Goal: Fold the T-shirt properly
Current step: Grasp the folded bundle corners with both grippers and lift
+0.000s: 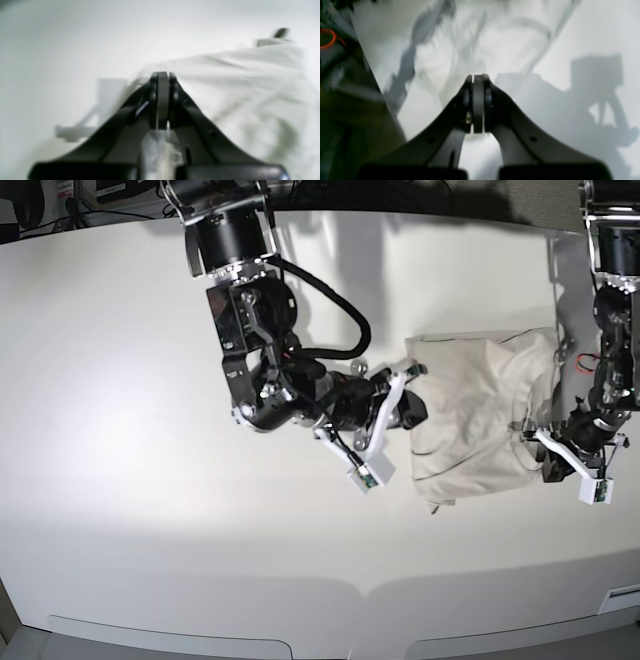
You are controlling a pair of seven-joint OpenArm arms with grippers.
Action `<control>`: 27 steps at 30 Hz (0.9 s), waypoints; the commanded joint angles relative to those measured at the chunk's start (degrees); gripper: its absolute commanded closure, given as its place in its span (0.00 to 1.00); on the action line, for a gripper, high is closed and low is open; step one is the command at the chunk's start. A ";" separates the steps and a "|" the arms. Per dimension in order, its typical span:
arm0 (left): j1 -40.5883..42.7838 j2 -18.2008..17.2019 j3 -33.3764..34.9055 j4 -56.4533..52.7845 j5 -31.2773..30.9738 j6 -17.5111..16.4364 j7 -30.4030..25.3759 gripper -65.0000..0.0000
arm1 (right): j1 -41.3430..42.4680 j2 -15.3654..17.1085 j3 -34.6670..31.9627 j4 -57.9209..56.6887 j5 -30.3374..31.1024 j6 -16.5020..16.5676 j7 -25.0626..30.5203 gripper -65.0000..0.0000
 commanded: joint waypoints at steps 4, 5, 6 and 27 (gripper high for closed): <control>1.16 -1.42 -0.33 5.25 -3.82 -0.42 4.02 1.00 | 2.03 -0.42 -0.02 0.98 -4.09 -2.29 6.19 1.00; 2.51 -1.44 -0.33 6.60 -3.82 -0.42 4.44 1.00 | 2.34 -0.42 -0.02 0.98 -4.90 -2.36 6.60 1.00; 4.15 -1.44 -0.33 7.89 -3.85 -0.42 4.42 1.00 | 2.89 -0.42 -0.02 0.98 -5.03 -2.36 6.99 1.00; 27.45 3.87 -0.33 13.73 1.84 -0.35 -5.14 1.00 | 6.08 -0.42 -2.91 -0.15 -10.69 -2.73 13.68 1.00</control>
